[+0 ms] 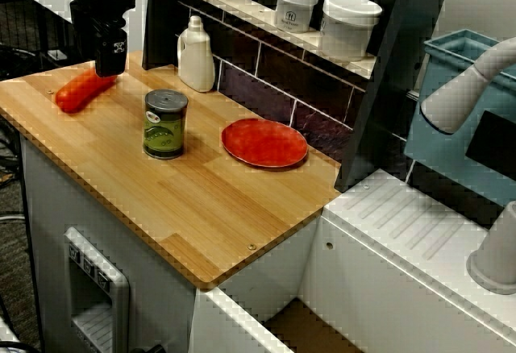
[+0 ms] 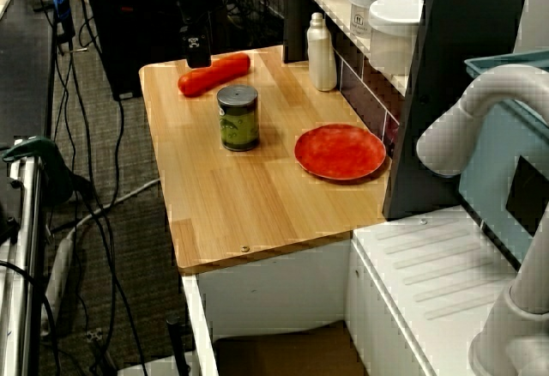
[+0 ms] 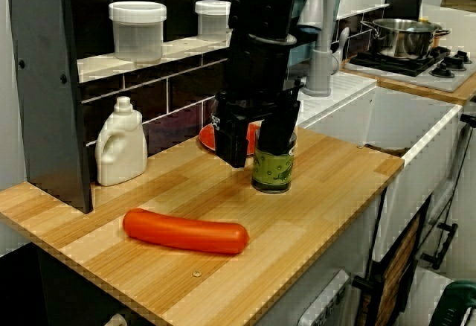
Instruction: Push into sink
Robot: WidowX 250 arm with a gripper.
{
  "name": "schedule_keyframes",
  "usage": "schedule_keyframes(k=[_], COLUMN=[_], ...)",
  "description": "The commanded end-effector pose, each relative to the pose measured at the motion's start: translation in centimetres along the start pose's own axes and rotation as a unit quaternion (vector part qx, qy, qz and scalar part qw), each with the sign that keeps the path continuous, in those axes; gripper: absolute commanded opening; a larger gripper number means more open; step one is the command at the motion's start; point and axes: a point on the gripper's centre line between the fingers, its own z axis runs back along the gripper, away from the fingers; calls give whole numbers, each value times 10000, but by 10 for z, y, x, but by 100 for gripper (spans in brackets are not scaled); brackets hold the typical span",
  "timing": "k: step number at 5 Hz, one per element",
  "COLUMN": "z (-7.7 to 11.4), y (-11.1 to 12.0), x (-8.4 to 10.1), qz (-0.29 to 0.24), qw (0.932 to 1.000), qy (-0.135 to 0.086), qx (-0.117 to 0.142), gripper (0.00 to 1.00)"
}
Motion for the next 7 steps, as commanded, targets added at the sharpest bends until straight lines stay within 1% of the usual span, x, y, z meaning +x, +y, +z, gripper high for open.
schedule_keyframes(k=[1, 2, 3, 4, 5, 6, 7], z=[9, 0, -11, -18, -30, -34, -27], y=[6, 3, -12, -35, -76, -114, -140], x=[21, 25, 25, 23, 11, -3, -11], qz=[193, 208, 118, -18, -213, -399, -552], qw=[9992, 9991, 9990, 9993, 9994, 9990, 9983], qy=[-221, -188, -193, -202, -212, -192, -206], qx=[264, 314, 376, 328, 186, 71, 1], gripper=[100, 100, 100, 100, 100, 100, 100])
